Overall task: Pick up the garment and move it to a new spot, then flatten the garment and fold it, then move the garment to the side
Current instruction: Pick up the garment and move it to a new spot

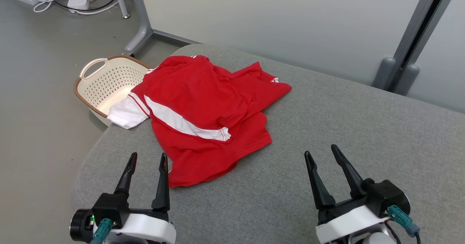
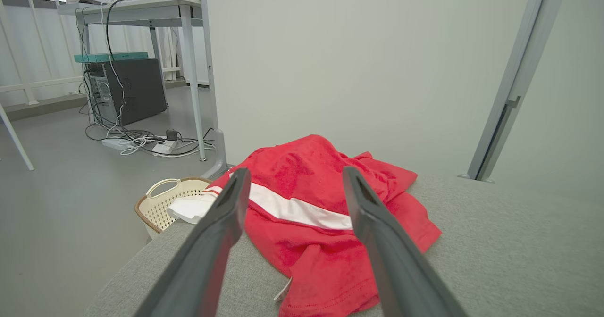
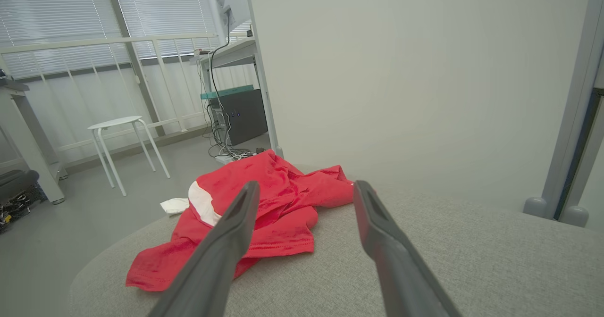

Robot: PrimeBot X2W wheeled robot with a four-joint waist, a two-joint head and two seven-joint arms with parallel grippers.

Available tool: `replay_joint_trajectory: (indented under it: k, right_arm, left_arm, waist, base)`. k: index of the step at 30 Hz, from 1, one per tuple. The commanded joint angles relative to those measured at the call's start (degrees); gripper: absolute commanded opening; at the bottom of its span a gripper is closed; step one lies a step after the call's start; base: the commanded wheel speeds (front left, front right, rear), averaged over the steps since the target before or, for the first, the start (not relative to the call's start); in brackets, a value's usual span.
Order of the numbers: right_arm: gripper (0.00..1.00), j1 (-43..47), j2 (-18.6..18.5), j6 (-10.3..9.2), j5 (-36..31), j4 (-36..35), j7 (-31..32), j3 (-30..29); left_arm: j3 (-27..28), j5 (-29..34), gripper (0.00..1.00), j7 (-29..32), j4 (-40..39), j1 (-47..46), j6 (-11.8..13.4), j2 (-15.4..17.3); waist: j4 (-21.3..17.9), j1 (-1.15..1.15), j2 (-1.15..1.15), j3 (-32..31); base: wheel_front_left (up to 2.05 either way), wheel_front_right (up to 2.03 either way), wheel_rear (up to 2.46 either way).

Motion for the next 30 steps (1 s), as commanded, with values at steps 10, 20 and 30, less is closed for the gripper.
replay_joint_trajectory:
  k: [10, 20, 30]
  right_arm:
    - [1.0, -0.6, -0.17, 0.15, 0.41, 0.47, -0.34, 0.27]
    - [1.0, -0.74, -0.18, 0.15, -0.36, -0.19, -0.33, -0.63]
    - [1.0, -4.66, -0.79, 0.15, -4.04, -1.05, -0.34, -4.27]
  left_arm:
    - [0.37, 0.15, 1.0, -0.03, -0.22, 0.23, 0.34, 0.19]
    - [1.54, -1.75, 1.0, -0.03, 0.63, -1.37, -0.91, 0.19]
    - [4.54, 1.93, 1.0, -0.03, 2.76, -9.63, -6.77, 0.89]
  waist:
    - [-0.06, 0.0, 0.0, -0.24]
    - [-1.57, 0.0, 0.0, 1.47]
    - [-5.18, 0.0, 0.0, 9.04]
  base:
    - [0.0, 0.0, 0.0]
    - [0.0, 0.0, 0.0]
    - [0.0, 0.0, 0.0]
